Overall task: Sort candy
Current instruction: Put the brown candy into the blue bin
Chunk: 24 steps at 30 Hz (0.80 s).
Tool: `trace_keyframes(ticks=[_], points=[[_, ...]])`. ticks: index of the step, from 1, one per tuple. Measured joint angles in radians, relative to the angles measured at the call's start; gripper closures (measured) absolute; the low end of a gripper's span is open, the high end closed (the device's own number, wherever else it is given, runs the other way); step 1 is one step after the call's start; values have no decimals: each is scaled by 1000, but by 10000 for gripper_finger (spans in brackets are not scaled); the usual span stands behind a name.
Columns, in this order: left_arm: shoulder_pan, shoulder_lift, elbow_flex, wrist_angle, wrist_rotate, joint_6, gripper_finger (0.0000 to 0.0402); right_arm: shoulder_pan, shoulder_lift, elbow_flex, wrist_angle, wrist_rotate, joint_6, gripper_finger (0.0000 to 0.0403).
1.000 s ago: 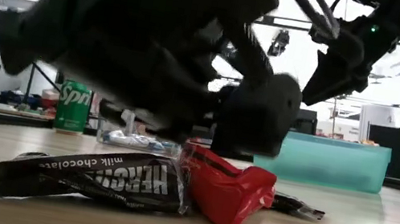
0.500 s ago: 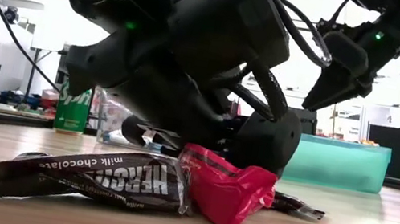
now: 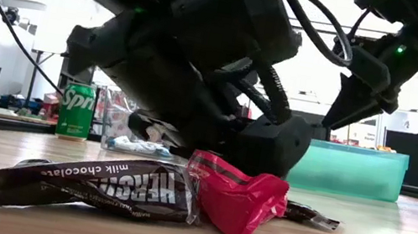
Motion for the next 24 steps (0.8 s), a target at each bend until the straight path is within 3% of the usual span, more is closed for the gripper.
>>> trace_keyframes(ticks=[8,16,24], points=[[-21,-46,-4,-124,54,4,391,0,0,0,26,0,0,250],[-73,-125,-9,-276,62,3,399,0,0,-1,44,0,-8,250],[-117,-172,-8,-350,-35,65,401,5,0,-1,85,-5,-75,250]])
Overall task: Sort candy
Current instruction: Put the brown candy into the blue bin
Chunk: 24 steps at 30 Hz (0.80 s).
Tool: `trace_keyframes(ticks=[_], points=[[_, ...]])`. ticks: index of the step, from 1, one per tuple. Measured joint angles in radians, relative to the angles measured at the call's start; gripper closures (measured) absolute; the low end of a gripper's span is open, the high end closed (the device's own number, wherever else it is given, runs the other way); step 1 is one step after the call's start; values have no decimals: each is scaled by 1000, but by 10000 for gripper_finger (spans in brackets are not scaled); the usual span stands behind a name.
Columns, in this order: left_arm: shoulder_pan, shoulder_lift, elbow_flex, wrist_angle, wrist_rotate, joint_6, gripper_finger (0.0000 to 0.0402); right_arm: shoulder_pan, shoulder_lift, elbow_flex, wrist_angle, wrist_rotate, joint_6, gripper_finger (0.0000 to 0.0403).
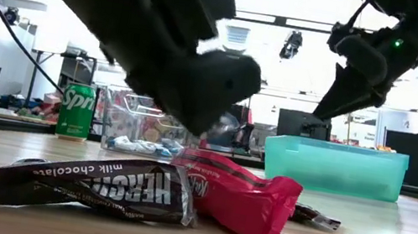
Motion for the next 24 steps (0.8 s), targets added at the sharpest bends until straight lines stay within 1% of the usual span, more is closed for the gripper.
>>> trace_keyframes(ticks=[2,6,8,10,14,19,24], points=[[-16,-13,0,3,-32,59,401,12,0,0,40,-37,-105,250],[-54,-56,0,8,-72,221,401,58,0,0,171,-207,-389,250],[-75,-80,2,12,-117,303,401,82,0,0,256,-260,-452,251],[-93,-97,2,18,-164,353,401,99,0,0,342,-265,-454,250],[-115,-123,3,58,-250,384,401,109,5,0,471,-266,-424,250],[-117,-124,3,146,-259,411,401,109,22,0,555,-267,-357,251],[-107,-123,3,210,-310,413,402,110,74,0,639,-293,-304,252]])
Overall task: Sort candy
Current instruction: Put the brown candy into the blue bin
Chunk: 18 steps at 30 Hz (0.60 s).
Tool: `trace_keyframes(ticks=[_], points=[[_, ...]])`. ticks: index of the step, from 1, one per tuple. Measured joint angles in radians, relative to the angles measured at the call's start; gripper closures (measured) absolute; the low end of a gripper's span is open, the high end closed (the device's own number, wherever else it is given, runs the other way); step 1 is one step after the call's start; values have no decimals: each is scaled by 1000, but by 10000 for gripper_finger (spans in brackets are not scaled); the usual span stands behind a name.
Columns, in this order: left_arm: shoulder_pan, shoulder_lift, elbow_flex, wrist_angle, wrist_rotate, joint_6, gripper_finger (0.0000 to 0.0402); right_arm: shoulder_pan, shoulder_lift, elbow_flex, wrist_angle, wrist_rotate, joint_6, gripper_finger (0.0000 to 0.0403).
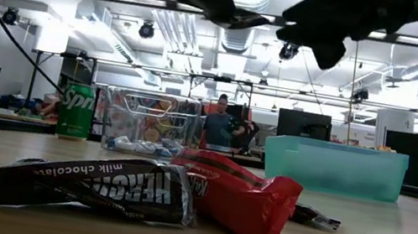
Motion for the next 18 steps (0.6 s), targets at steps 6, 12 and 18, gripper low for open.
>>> trace_keyframes(ticks=[6,12,18], points=[[3,1,0,35,-32,-2,402,-7,78,0,148,1,51,252],[4,2,0,54,-38,-2,402,-13,144,0,296,-6,73,252],[6,2,0,61,-39,-2,402,-13,191,0,360,-25,92,252]])
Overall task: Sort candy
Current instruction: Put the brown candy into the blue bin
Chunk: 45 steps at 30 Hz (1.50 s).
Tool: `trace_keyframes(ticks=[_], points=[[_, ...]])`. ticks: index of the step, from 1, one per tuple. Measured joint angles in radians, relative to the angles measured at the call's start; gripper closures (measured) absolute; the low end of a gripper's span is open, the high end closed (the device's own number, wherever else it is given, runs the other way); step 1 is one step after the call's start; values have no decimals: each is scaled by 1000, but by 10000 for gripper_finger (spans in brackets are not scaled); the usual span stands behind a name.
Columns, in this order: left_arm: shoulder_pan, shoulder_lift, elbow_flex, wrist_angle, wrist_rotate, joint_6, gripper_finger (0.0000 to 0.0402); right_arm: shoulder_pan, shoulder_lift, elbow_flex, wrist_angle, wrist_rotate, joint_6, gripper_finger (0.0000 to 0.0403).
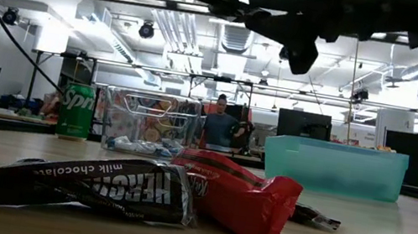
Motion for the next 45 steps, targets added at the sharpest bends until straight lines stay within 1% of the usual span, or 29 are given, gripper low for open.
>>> trace_keyframes(ticks=[4,9,12,18,33,35,38,41,45], points=[[3,0,0,2,0,-1,401,0,27,0,49,0,-6,261],[4,0,0,2,0,-11,401,0,44,0,89,0,-19,290],[4,0,0,2,0,-11,401,0,44,0,89,0,-31,316],[4,0,0,2,0,-12,401,0,44,0,89,0,-96,383],[5,1,0,2,0,-49,400,0,44,0,74,0,-129,389],[6,1,0,1,0,-77,391,0,42,0,64,0,-135,389],[6,1,0,-15,0,-118,365,0,26,0,21,2,-139,390],[6,1,-1,-29,0,-142,330,-5,-5,0,-45,8,-140,390],[6,1,-5,-29,0,-145,287,-21,-71,0,-179,11,-140,390]])
